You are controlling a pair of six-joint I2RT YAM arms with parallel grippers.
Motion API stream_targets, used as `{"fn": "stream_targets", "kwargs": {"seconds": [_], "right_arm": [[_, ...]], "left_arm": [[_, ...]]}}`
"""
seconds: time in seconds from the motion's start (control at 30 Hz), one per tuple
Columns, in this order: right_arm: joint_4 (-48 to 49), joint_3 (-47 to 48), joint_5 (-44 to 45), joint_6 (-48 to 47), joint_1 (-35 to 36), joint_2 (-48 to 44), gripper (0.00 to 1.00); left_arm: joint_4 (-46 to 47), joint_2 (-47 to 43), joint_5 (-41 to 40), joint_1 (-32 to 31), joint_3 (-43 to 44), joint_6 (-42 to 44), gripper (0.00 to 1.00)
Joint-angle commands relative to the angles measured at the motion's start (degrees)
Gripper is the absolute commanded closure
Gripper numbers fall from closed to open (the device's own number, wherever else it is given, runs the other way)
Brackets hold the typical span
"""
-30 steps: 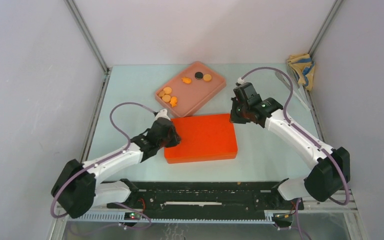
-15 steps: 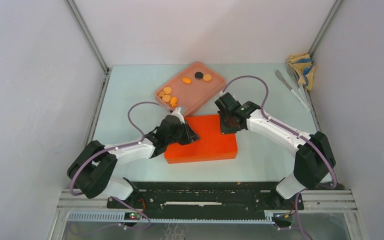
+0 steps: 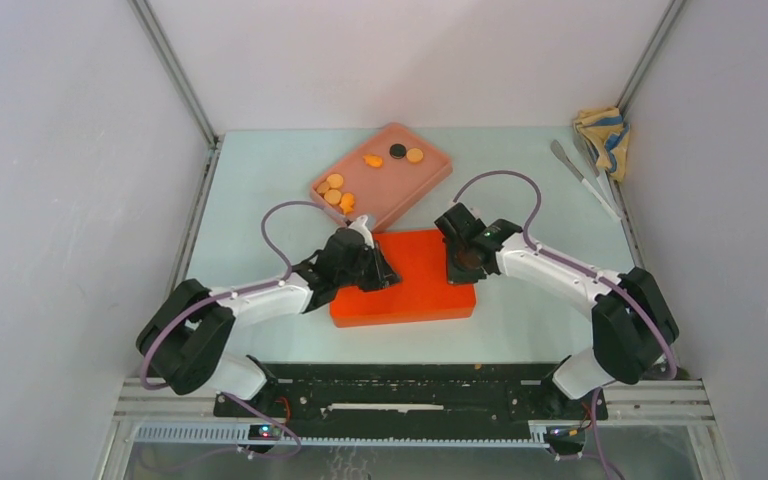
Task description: Pack the cookies
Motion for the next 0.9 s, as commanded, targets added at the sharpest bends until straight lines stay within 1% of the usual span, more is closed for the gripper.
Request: {"fn": "stream_targets", "kwargs": {"seconds": [0.0,0.13,0.2,0.23,0.33,0.4,0.47,0.53,0.77,0.8,0.87], "right_arm": [[-2.60,3.86,2.51,-0.71,1.61,-3.88,1.00],[-1.79,6.26,6.32,-2.46,2.04,-7.39,1.00],[-0.99,6.32,7.66,-2.97,2.13,-9.21,0.94],[-0.67,6.26,8.33,-3.05,2.13,-9.98,0.92],[-0.71,6.28,10.04,-3.38,2.20,-11.49,0.81],[-1.07,6.31,11.19,-3.61,2.30,-11.82,0.77],[-1.38,6.26,12.04,-3.89,2.32,-11.94,0.75],[-1.72,6.26,12.61,-3.45,2.24,-12.03,0.73],[-3.06,6.18,14.18,-3.64,2.22,-10.95,0.74],[-2.98,6.25,14.36,-3.86,2.22,-11.07,0.71],[-3.10,6.23,15.64,-3.09,2.22,-11.92,0.61]], "left_arm": [[-6.54,-3.30,-0.68,-0.38,3.53,4.02,1.00],[-8.67,-10.67,-4.47,-0.49,4.34,6.31,1.00],[-12.29,-15.49,-8.78,-0.55,4.28,7.45,1.00],[-13.54,-17.94,-11.36,-0.61,4.04,8.10,1.00],[-17.04,-25.60,-18.24,-0.57,3.36,9.99,1.00],[-19.24,-29.61,-22.01,-0.59,3.01,10.89,1.00],[-21.29,-32.90,-25.06,-0.59,2.98,11.80,1.00],[-22.89,-34.37,-26.52,-0.55,3.20,12.24,1.00],[-25.46,-35.81,-27.96,-0.61,3.31,12.33,1.00],[-25.80,-35.98,-28.34,-0.62,3.28,12.38,1.00],[-26.41,-36.42,-29.12,-0.58,3.39,12.56,1.00]]}}
